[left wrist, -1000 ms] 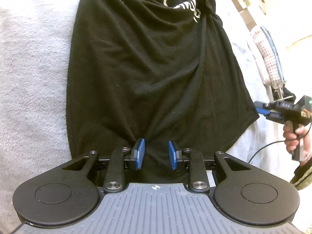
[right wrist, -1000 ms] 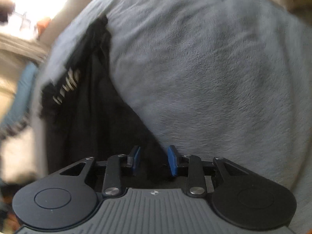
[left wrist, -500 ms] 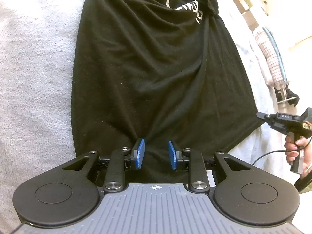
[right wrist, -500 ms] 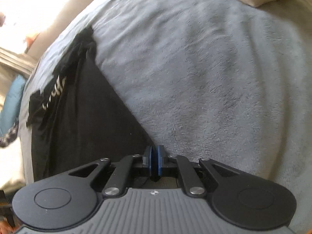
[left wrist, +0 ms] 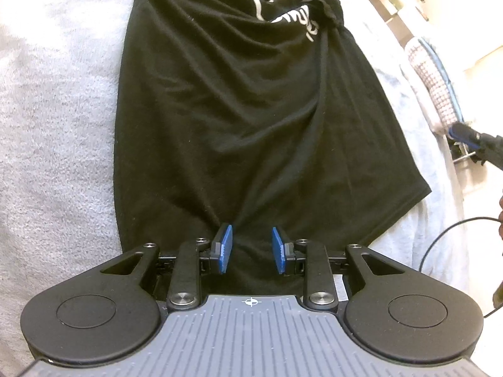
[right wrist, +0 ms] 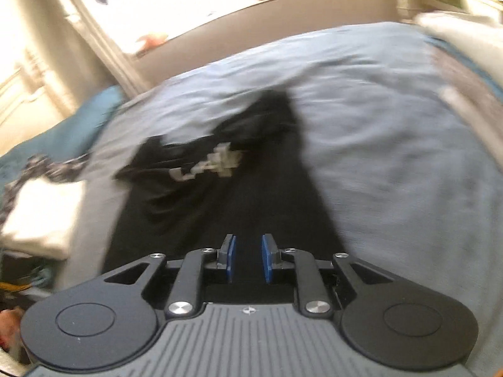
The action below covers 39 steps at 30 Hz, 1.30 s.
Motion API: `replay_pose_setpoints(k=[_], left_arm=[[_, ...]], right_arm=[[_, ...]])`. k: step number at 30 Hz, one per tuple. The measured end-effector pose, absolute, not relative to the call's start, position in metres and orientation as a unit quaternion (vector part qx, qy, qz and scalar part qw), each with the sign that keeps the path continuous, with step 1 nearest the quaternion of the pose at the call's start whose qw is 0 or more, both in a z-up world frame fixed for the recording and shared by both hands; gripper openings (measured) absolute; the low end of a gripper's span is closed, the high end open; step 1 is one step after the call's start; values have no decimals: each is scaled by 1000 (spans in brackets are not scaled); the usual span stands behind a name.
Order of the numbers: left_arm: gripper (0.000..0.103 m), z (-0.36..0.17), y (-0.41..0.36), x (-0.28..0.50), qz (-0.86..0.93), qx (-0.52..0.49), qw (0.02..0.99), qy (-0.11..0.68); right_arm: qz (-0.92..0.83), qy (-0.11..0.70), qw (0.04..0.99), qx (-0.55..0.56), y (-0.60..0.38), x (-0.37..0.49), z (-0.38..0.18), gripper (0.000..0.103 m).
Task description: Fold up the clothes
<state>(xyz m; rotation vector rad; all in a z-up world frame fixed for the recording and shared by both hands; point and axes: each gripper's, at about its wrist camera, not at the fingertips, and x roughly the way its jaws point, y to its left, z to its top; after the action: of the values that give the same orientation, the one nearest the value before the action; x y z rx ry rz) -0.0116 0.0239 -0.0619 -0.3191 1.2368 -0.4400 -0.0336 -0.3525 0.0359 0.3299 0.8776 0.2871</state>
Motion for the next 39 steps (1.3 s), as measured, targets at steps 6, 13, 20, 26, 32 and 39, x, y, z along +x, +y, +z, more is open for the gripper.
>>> replay_pose_setpoints(k=[6,13,20,26,32,39], left_arm=[[31,-51,29,-22,-208,-146,790,558],[32,-40,41,-29,-199,-152,801,543],[32,-42,44,-26,-190,-154,806,539],[32,-40,46,-25,-187,-160,812,529],[32,-39,56,-26,-178,-159,823,517],[32,-39,66,-24,-179,-182,830,497]], right_arm=[[234,446,836,216,-300,-10,34,19],[269,486,771,311,-260,-8,7,19],[250,552,715,349,-247,-16,-26,20],[249,572,681,383,-245,-19,-35,20],[241,576,665,410,-246,-17,-45,20],[236,571,695,368,-243,-14,-45,20]])
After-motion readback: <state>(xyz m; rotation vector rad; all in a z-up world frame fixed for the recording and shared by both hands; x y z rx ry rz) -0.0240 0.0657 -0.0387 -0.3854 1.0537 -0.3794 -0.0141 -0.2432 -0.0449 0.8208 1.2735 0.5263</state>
